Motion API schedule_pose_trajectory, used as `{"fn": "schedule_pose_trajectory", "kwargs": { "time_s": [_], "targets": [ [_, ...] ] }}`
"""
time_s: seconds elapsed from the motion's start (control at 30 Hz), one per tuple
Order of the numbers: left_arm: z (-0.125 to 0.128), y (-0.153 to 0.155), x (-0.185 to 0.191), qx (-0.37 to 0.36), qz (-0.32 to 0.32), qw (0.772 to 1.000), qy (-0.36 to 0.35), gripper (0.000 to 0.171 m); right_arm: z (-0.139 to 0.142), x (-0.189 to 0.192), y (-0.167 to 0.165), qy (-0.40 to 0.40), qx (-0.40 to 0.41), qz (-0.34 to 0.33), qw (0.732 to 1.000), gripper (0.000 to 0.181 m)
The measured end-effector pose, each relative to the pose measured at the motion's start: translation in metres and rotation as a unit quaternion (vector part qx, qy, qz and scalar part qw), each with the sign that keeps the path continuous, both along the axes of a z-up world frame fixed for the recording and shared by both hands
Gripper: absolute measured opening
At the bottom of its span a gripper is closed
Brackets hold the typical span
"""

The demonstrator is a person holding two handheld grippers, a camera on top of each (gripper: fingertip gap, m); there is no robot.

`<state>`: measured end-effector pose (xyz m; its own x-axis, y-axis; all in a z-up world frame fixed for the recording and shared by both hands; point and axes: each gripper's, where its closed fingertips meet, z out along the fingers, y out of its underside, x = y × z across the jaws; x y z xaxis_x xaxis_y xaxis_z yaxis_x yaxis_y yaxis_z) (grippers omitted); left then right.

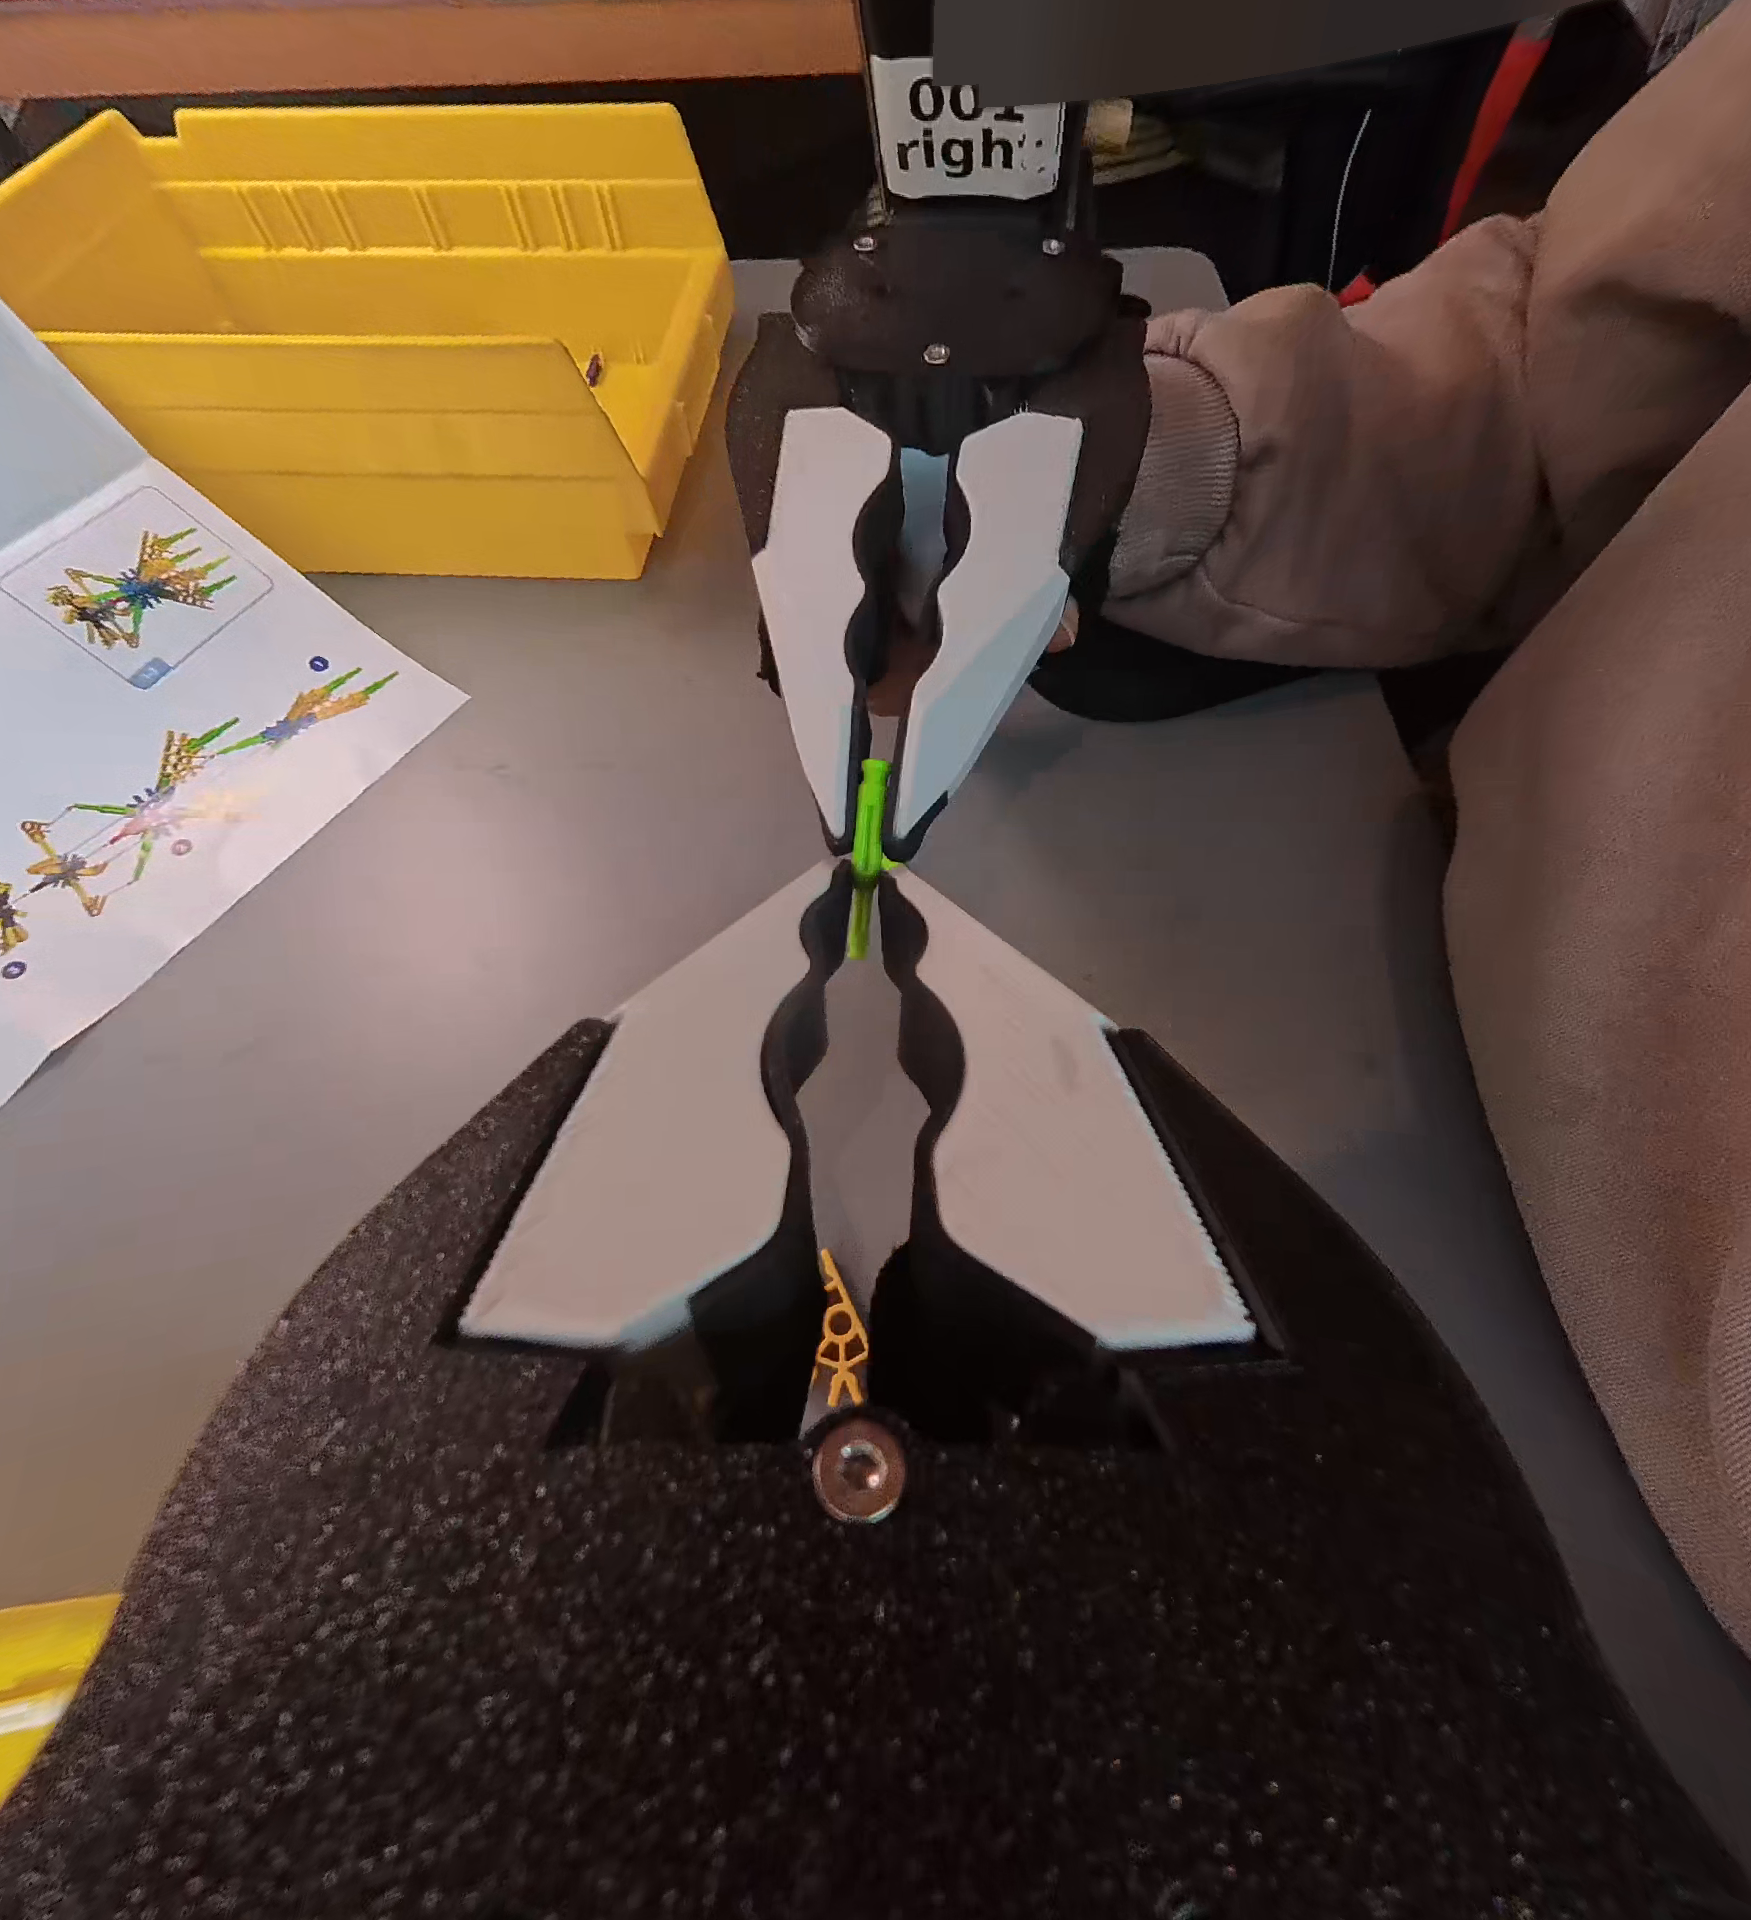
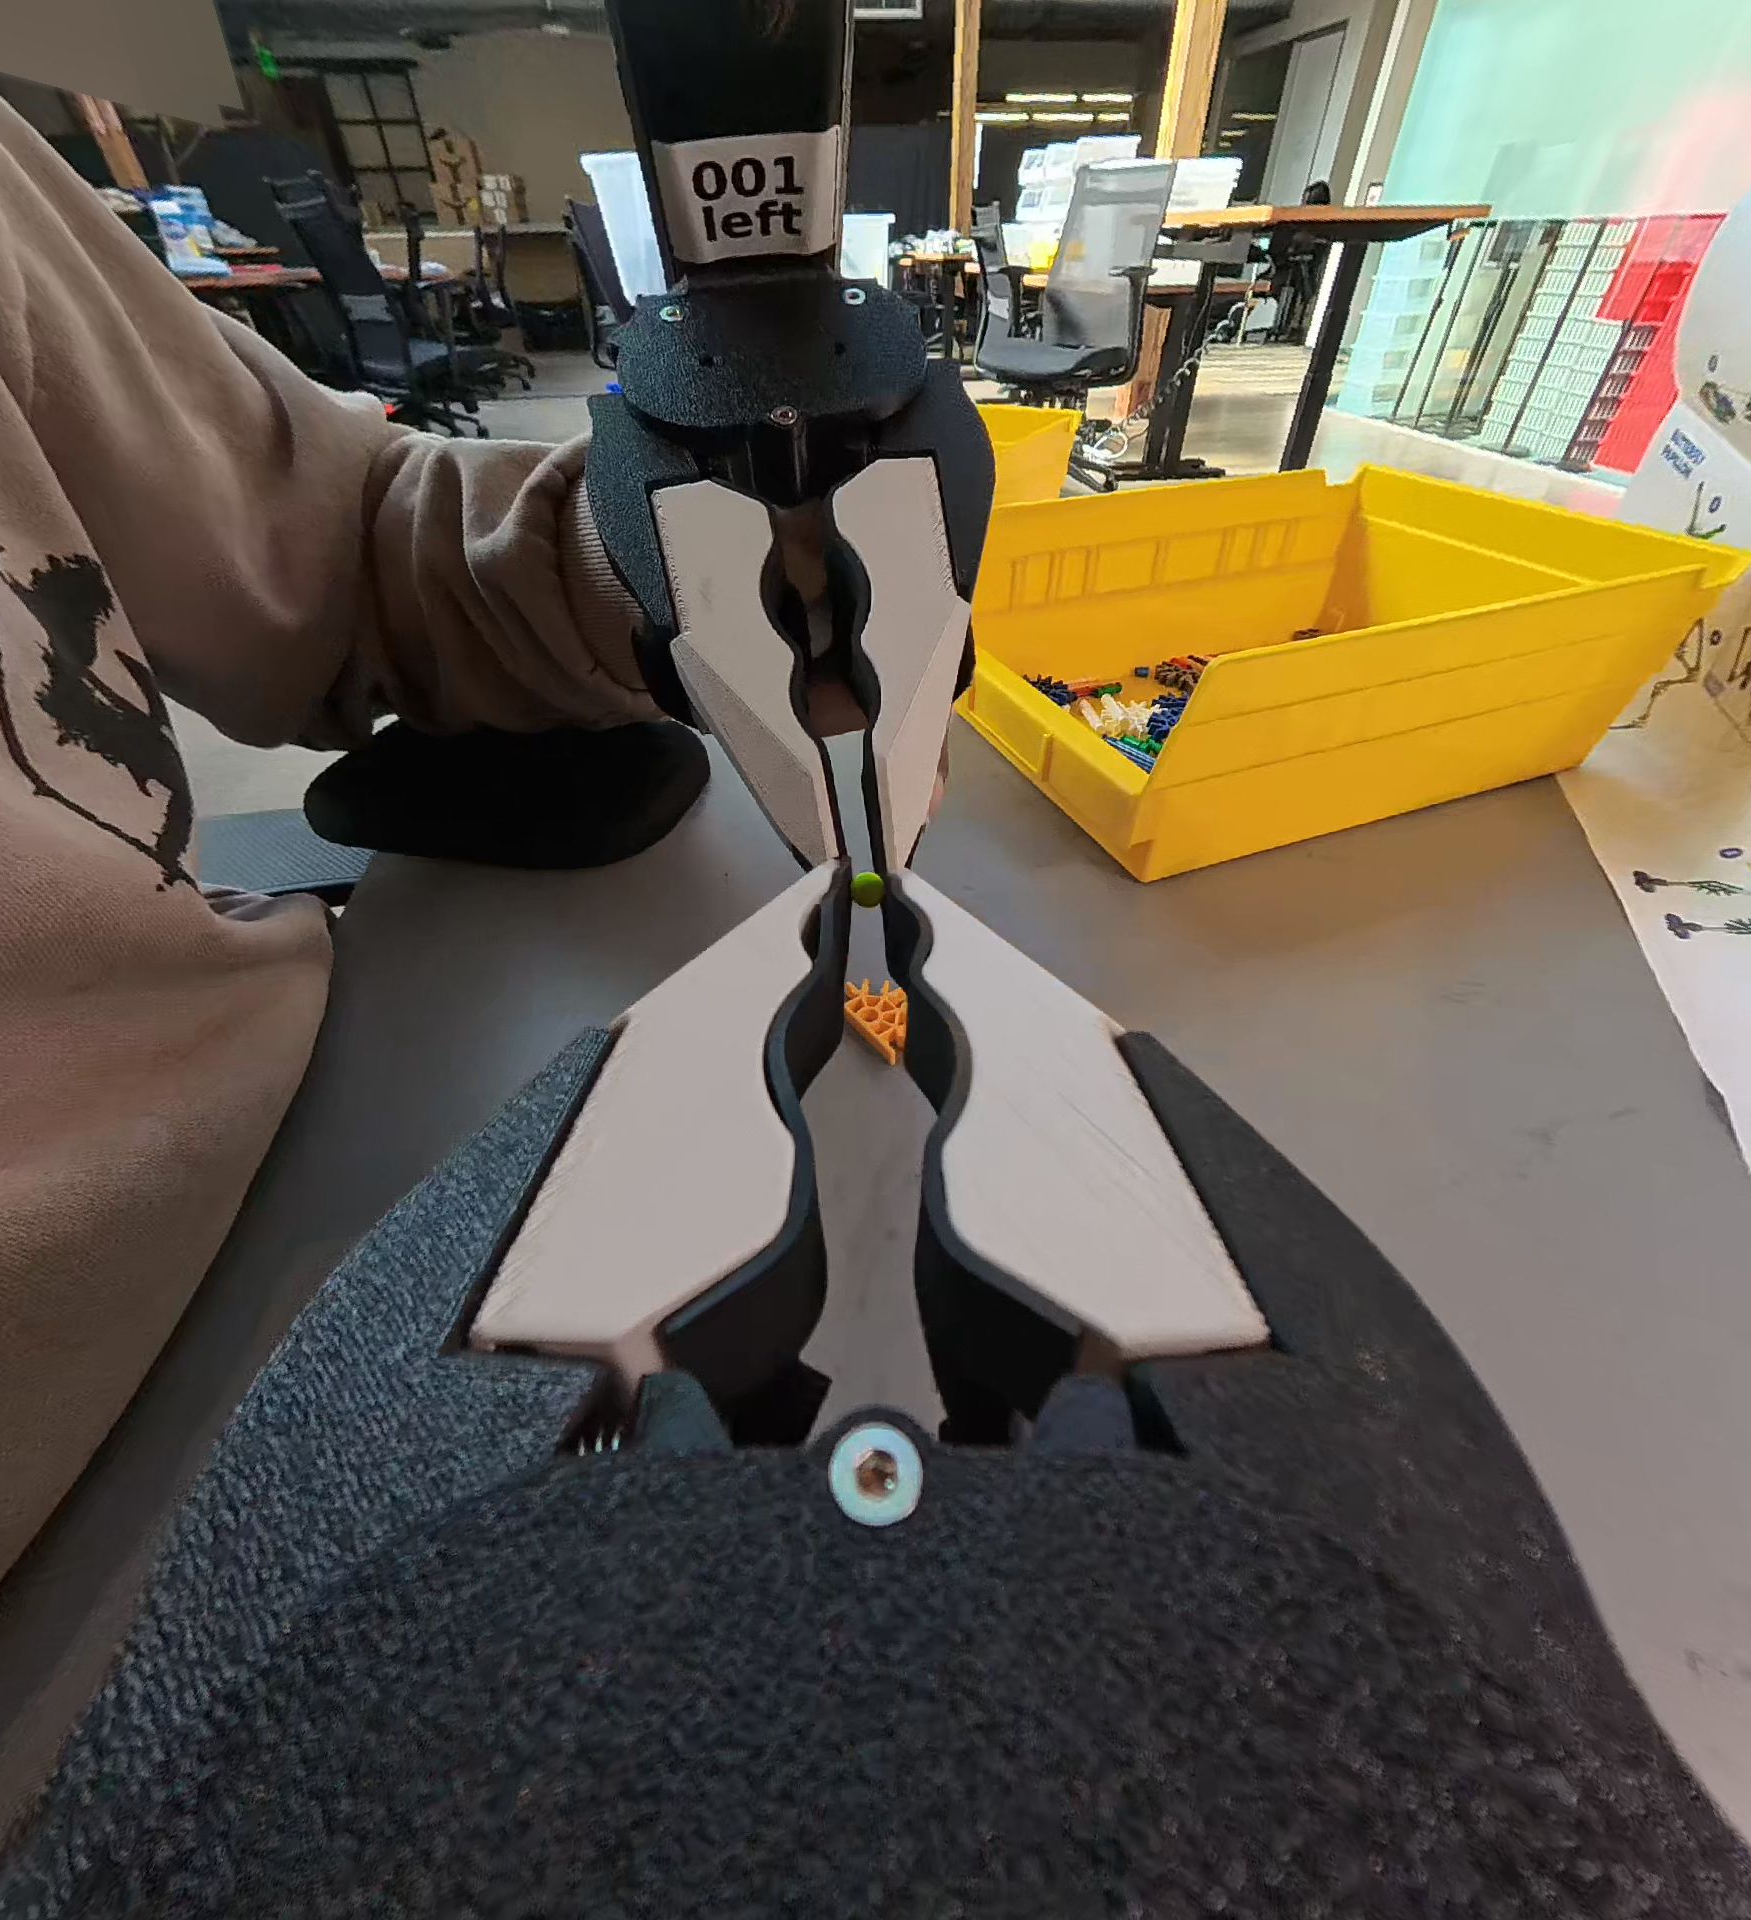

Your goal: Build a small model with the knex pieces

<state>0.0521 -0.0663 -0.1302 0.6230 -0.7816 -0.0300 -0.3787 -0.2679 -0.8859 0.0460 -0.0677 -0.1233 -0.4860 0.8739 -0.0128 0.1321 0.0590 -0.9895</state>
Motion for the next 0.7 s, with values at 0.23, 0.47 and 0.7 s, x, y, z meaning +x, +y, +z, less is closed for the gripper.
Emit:
{"fn": "schedule_pose_trajectory", "kwargs": {
  "time_s": [0.23,0.47,0.7],
  "targets": [
    [-0.024,-0.005,-0.078,-0.015,0.194,0.981,-0.02,0.013,-0.059,0.01,0.058,-0.114,0.238,-0.1,0.959,0.003],
    [-0.075,-0.017,-0.1,-0.036,0.215,0.975,0.038,0.014,-0.114,0.013,0.08,-0.215,0.289,-0.103,0.927,0.004],
    [-0.069,-0.011,-0.138,-0.015,0.267,0.963,0.035,0.013,-0.082,0.011,0.095,-0.164,0.174,-0.148,0.96,0.04]
  ]
}}
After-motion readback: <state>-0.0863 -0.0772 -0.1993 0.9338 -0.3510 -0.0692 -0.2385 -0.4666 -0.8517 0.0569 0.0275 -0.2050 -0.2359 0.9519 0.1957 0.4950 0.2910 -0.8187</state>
